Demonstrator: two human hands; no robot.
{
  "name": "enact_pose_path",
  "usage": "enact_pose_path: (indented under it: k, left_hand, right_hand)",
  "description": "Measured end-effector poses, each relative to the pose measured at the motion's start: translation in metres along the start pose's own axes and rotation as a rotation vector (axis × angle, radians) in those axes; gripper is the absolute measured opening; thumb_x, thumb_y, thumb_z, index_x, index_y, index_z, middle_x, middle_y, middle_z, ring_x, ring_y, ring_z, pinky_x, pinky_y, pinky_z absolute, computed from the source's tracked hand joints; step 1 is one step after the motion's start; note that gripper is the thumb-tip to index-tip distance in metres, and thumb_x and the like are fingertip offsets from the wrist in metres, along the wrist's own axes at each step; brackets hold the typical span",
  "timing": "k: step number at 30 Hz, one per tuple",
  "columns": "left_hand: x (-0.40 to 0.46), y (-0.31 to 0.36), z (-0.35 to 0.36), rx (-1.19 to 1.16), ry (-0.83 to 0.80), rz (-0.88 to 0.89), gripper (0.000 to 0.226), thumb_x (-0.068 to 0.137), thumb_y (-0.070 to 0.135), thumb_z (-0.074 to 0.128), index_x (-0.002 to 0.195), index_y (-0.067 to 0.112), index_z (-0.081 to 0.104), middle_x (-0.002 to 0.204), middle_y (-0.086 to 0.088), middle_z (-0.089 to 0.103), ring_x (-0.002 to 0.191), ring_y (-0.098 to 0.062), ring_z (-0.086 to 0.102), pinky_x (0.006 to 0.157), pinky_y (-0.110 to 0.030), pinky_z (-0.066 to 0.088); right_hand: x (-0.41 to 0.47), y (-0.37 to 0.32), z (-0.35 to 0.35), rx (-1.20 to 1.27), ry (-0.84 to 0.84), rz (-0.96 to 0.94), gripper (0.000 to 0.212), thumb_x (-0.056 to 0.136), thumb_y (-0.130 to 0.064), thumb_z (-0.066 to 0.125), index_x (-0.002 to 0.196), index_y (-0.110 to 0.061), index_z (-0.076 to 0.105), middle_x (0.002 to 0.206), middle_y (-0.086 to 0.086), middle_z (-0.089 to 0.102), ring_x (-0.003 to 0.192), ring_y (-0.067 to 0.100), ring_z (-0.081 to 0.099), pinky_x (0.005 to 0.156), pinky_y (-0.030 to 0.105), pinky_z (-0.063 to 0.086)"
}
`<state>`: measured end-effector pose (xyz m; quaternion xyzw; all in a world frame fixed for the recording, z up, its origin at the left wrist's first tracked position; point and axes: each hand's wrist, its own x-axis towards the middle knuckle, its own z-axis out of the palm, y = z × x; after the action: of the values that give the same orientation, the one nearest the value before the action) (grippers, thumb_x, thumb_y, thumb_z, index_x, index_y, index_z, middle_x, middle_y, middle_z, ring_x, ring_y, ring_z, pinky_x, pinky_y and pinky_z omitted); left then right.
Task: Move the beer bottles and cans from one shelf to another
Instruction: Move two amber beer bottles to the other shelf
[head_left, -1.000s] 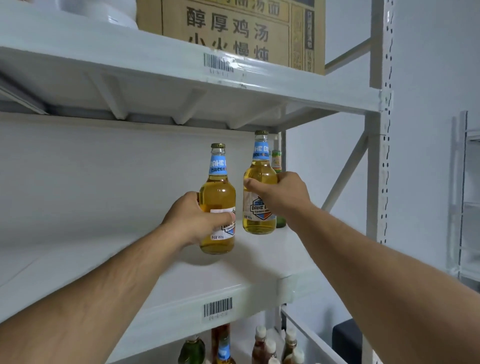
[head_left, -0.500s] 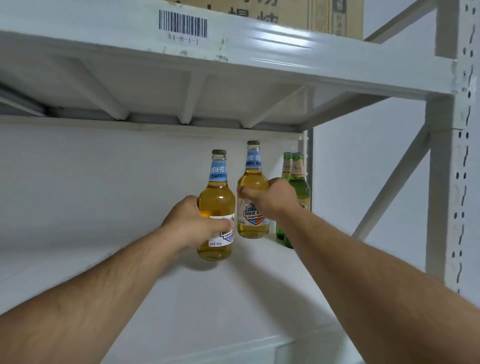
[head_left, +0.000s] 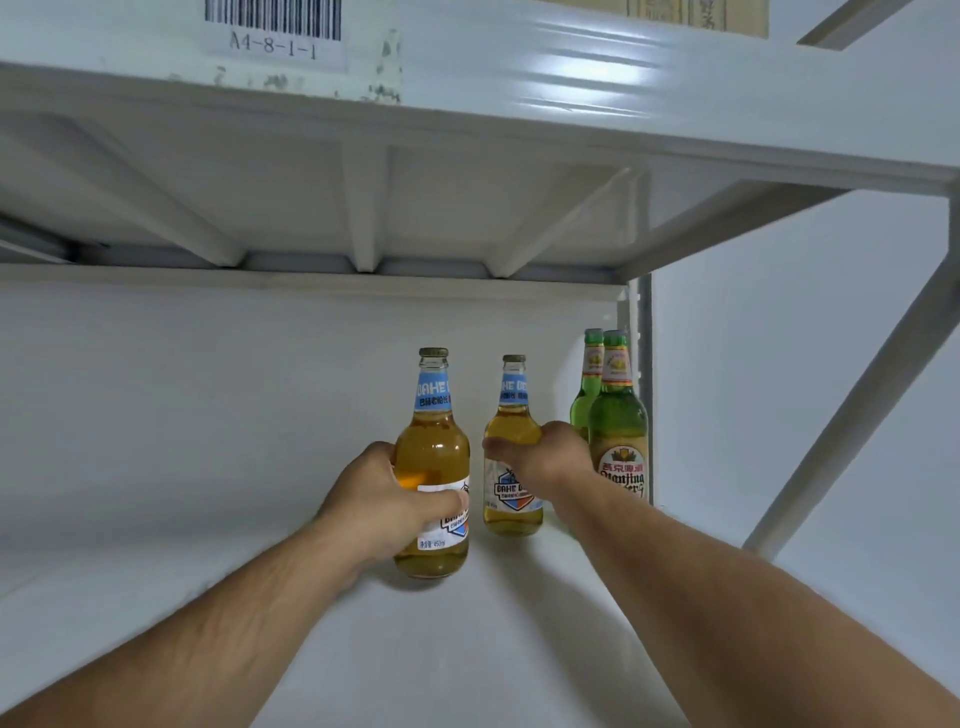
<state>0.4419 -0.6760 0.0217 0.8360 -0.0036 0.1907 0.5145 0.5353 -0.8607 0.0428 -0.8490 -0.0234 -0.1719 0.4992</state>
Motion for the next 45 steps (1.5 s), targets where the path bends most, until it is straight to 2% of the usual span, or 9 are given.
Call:
enact_pose_path:
  k: [13, 20, 25, 29, 33, 38, 40, 42, 45]
  left_hand:
    - [0.004, -0.015, -0.007, -0.019, 0.012, 0.02, 0.071, 0.043, 0.054, 0.09, 0.107, 0.03, 0.073, 0.095, 0.006, 0.08, 0.085, -0.017, 0.078, 0.084, -0.045, 0.063]
    - [0.005, -0.017, -0.007, -0.036, 0.01, 0.026, 0.074, 0.041, 0.055, 0.09, 0.109, 0.031, 0.072, 0.098, 0.006, 0.08, 0.087, -0.018, 0.078, 0.086, -0.045, 0.063]
    - [0.004, -0.019, -0.005, -0.029, 0.003, 0.022, 0.077, 0.041, 0.057, 0.09, 0.111, 0.032, 0.072, 0.1, 0.006, 0.08, 0.088, -0.019, 0.078, 0.086, -0.046, 0.063]
    - [0.0, -0.017, -0.004, -0.024, -0.001, 0.021, 0.079, 0.039, 0.057, 0.089, 0.111, 0.032, 0.071, 0.1, 0.005, 0.079, 0.089, -0.019, 0.078, 0.086, -0.046, 0.063]
    - [-0.002, -0.015, -0.005, -0.022, 0.008, 0.015, 0.078, 0.039, 0.056, 0.09, 0.111, 0.03, 0.072, 0.099, 0.004, 0.08, 0.088, -0.019, 0.078, 0.086, -0.046, 0.063]
    - [-0.004, -0.004, 0.001, -0.058, 0.011, -0.018, 0.077, 0.04, 0.049, 0.093, 0.111, 0.025, 0.073, 0.099, 0.001, 0.08, 0.086, -0.021, 0.079, 0.088, -0.048, 0.062]
    - [-0.004, 0.006, 0.008, -0.052, 0.001, -0.028, 0.074, 0.046, 0.045, 0.096, 0.112, 0.025, 0.07, 0.1, 0.001, 0.08, 0.087, -0.021, 0.078, 0.086, -0.047, 0.062]
    - [-0.006, 0.016, 0.017, -0.038, -0.016, -0.013, 0.058, 0.061, 0.033, 0.097, 0.109, 0.026, 0.066, 0.1, 0.002, 0.077, 0.088, -0.02, 0.077, 0.081, -0.04, 0.063]
    - [-0.005, 0.028, 0.038, -0.01, -0.037, 0.003, 0.046, 0.065, 0.025, 0.095, 0.1, 0.025, 0.065, 0.094, 0.003, 0.076, 0.082, -0.014, 0.075, 0.074, -0.032, 0.062]
  right_hand:
    - [0.009, 0.01, 0.013, 0.094, -0.104, 0.018, 0.057, 0.068, -0.052, 0.082, 0.108, -0.016, 0.065, 0.096, 0.004, 0.073, 0.087, 0.023, 0.07, 0.082, 0.04, 0.059]
    - [0.007, 0.007, 0.011, 0.07, -0.188, -0.027, 0.042, 0.083, -0.041, 0.076, 0.112, -0.011, 0.066, 0.108, 0.009, 0.073, 0.095, 0.026, 0.069, 0.079, 0.034, 0.055]
    - [0.003, 0.006, 0.009, 0.036, -0.205, -0.027, 0.047, 0.085, -0.046, 0.073, 0.117, -0.012, 0.064, 0.112, 0.009, 0.072, 0.098, 0.025, 0.068, 0.081, 0.034, 0.056]
    - [-0.01, -0.001, -0.001, -0.036, -0.204, -0.004, 0.06, 0.088, -0.047, 0.069, 0.129, -0.007, 0.051, 0.123, 0.012, 0.065, 0.108, 0.028, 0.064, 0.077, 0.032, 0.049]
    - [-0.031, -0.012, -0.022, -0.149, -0.196, -0.065, 0.059, 0.097, -0.039, 0.06, 0.142, -0.004, 0.04, 0.136, 0.013, 0.056, 0.12, 0.029, 0.057, 0.079, 0.029, 0.043]
    - [-0.054, -0.013, -0.049, -0.298, -0.23, -0.163, 0.057, 0.098, -0.039, 0.06, 0.143, -0.009, 0.04, 0.136, 0.01, 0.055, 0.105, 0.022, 0.052, 0.081, 0.03, 0.042]
    - [-0.06, -0.011, -0.058, -0.349, -0.242, -0.189, 0.049, 0.098, -0.039, 0.06, 0.136, -0.012, 0.045, 0.122, 0.007, 0.058, 0.099, 0.02, 0.051, 0.077, 0.028, 0.042]
    - [-0.064, -0.007, -0.066, -0.396, -0.24, -0.199, 0.035, 0.098, -0.039, 0.06, 0.12, -0.015, 0.048, 0.099, 0.001, 0.055, 0.089, 0.018, 0.051, 0.066, 0.026, 0.041]
    - [-0.067, -0.003, -0.07, -0.421, -0.225, -0.203, 0.029, 0.096, -0.04, 0.061, 0.107, -0.017, 0.046, 0.091, 0.0, 0.053, 0.074, 0.012, 0.049, 0.058, 0.025, 0.038]
